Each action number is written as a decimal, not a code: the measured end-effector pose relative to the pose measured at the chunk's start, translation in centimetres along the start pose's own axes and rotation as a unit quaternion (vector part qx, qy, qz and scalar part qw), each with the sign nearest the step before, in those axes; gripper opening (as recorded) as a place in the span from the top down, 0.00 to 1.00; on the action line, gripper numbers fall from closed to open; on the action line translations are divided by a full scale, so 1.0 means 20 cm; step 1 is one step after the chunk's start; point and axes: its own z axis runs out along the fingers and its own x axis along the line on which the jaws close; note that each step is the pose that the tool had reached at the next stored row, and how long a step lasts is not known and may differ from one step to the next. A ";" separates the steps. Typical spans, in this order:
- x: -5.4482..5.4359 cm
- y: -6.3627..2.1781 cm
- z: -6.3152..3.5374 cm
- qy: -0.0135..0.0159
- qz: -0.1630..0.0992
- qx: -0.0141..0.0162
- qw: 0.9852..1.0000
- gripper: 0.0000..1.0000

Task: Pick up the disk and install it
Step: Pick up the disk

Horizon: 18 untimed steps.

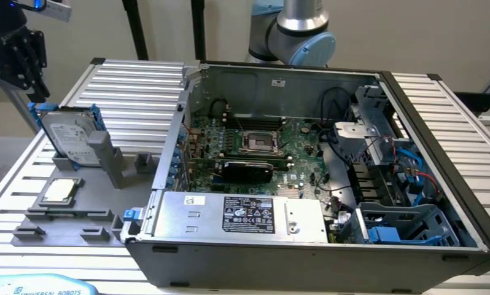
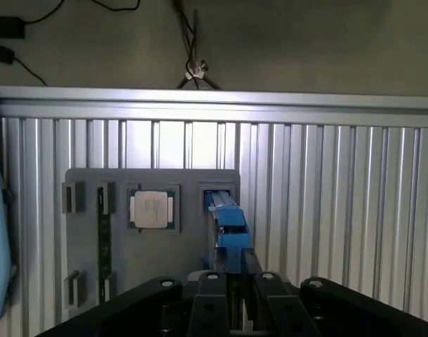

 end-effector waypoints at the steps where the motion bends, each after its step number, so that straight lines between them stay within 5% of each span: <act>1: 0.00 0.000 0.000 0.000 0.000 0.000 1.000 0.70; 8: 0.00 0.000 0.018 0.000 0.000 0.001 1.000 0.46; 18: 0.00 -0.001 0.107 -0.001 0.000 0.003 1.000 0.46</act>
